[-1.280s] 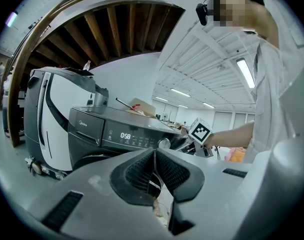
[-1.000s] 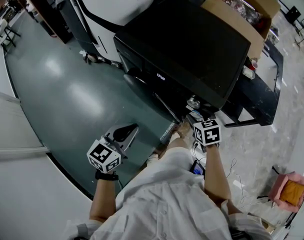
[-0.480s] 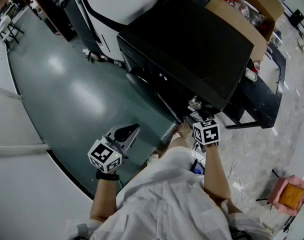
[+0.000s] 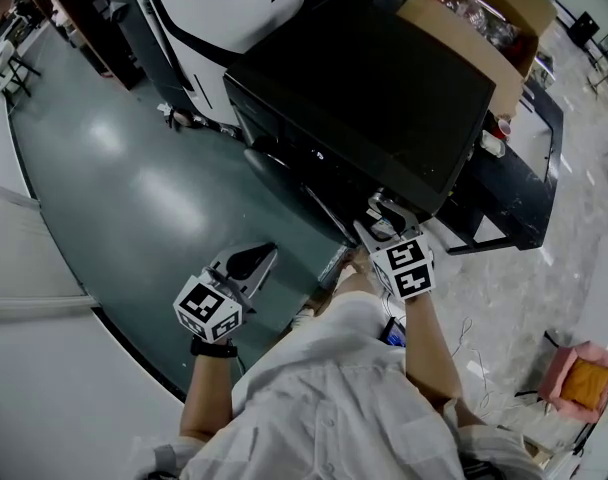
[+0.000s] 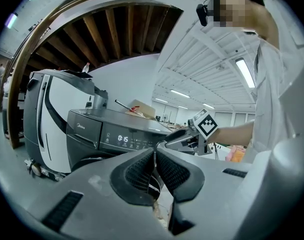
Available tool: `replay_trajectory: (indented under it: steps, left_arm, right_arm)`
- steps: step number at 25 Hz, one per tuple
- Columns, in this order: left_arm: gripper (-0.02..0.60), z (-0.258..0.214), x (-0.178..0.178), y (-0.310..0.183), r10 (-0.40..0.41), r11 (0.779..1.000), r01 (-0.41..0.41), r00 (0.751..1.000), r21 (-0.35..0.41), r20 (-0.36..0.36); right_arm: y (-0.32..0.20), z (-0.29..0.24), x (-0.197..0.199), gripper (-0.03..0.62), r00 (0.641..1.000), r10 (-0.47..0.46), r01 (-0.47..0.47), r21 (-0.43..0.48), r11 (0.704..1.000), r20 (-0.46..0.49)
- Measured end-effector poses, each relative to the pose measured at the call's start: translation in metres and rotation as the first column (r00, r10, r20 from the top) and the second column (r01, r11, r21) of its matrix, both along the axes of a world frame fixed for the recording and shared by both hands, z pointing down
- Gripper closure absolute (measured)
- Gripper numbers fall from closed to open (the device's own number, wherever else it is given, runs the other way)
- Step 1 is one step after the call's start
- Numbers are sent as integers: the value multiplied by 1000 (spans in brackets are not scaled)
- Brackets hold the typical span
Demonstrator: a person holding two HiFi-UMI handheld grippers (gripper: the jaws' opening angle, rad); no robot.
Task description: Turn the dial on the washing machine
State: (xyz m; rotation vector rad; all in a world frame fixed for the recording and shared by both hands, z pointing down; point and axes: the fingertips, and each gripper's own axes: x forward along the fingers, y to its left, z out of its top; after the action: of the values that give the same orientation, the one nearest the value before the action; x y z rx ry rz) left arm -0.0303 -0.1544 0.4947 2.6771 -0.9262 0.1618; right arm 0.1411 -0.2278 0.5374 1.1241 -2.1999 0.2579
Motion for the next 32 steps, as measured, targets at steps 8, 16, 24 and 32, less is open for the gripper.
replay_trajectory:
  steps: [8, 16, 24, 32]
  left_arm:
    - [565, 0, 4, 5, 11, 1000, -11, 1000, -5, 4]
    - [565, -2, 8, 5, 24, 1000, -24, 1000, 3, -2]
    - [565, -2, 10, 5, 31, 1000, -31, 999, 2, -5]
    - [565, 0, 10, 7, 36, 999, -36, 999, -1, -6]
  right_arm:
    - [-17, 17, 15, 375, 983, -3, 11, 40, 999, -185]
    - [-16, 20, 20, 381, 980, 39, -30, 50, 998, -195]
    - [-9, 24, 33, 367, 980, 83, -79, 28, 996, -181]
    - [-6, 27, 33, 349, 976, 123, -121, 18, 992, -182]
